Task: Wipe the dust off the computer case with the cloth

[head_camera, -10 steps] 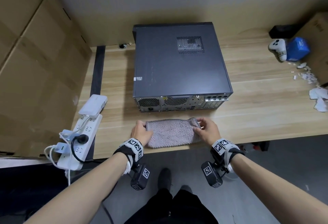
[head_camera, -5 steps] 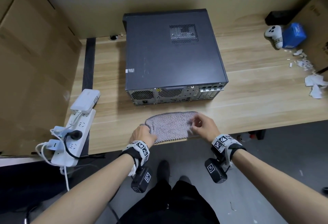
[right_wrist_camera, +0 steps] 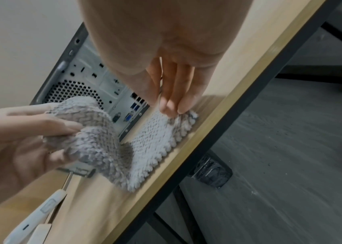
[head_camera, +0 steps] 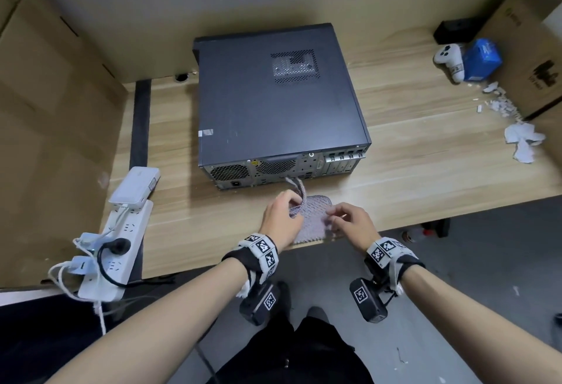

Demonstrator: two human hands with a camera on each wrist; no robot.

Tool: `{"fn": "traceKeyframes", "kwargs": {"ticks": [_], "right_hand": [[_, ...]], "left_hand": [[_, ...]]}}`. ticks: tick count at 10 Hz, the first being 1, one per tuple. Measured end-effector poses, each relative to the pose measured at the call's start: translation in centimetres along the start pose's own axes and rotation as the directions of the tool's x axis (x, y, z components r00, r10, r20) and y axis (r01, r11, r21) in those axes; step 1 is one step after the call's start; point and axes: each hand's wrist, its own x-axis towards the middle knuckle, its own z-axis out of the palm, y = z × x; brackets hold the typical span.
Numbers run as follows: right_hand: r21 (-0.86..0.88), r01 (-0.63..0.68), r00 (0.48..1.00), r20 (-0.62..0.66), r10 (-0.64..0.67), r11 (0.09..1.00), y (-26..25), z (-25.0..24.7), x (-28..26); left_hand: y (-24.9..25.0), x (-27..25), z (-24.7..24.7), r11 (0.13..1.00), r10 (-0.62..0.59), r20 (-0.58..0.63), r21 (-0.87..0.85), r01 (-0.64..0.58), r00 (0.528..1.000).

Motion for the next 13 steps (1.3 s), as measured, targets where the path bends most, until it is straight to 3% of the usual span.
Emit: {"fn": "traceKeyframes", "kwargs": {"ticks": [1, 2, 3, 4, 5, 7, 8, 9, 10, 13], "right_hand": [[-0.053, -0.032, 0.996, -0.091, 0.027, 0.998, 0.8, -1.7, -0.2], [-0.090, -0.077, 0.983, -0.175, 0.061, 0.993, 1.6, -2.8, 0.0], [-0.111, -0.132, 0.980, -0.166, 0.113, 0.985, 1.6, -3.1, 0.4], [-0.136, -0.158, 0.984, -0.098, 0.146, 0.978, 0.8, -2.1, 0.8], [-0.210, -0.135, 0.991, -0.051, 0.127, 0.968, 0.0, -0.4, 0.9], [-0.228, -0.087, 0.995, 0.026, 0.095, 0.970, -1.8, 3.5, 0.9], [-0.140, -0.053, 0.988, 0.139, 0.073, 0.989, -3.9, 5.7, 1.6], [-0.123, 0.005, 0.947, 0.318, 0.034, 0.992, -5.9, 8.4, 2.5], [-0.115, 0.045, 0.913, 0.408, 0.006, 0.992, -7.1, 10.5, 2.9], [-0.231, 0.051, 0.934, 0.355, 0.036, 0.972, -9.0, 9.2, 2.3]], "left_hand": [[1.6, 0.1, 2.1, 1.000, -0.001, 0.217, 0.011, -0.001, 0.976], [1.2, 0.1, 2.5, 0.994, -0.067, 0.256, 0.099, 0.043, 0.964], [-0.9, 0.7, 2.0, 0.948, -0.227, 0.078, 0.245, 0.202, 0.971], [-3.0, 1.2, 1.5, 0.890, -0.342, 0.026, 0.329, 0.315, 0.939], [-3.7, 0.9, 1.9, 0.883, -0.427, 0.120, 0.267, 0.386, 0.896], [-4.8, 0.5, -0.2, 0.880, -0.464, 0.040, 0.136, 0.455, 0.885], [-6.5, 0.2, -3.8, 0.881, -0.469, 0.010, 0.070, 0.467, 0.883], [-8.1, -0.1, -6.7, 0.870, -0.491, -0.048, 0.031, 0.492, 0.870], [-9.1, -0.1, -8.2, 0.862, -0.506, -0.106, -0.042, 0.504, 0.856], [-8.8, -0.3, -10.2, 0.847, -0.524, -0.070, 0.060, 0.528, 0.849]]}}
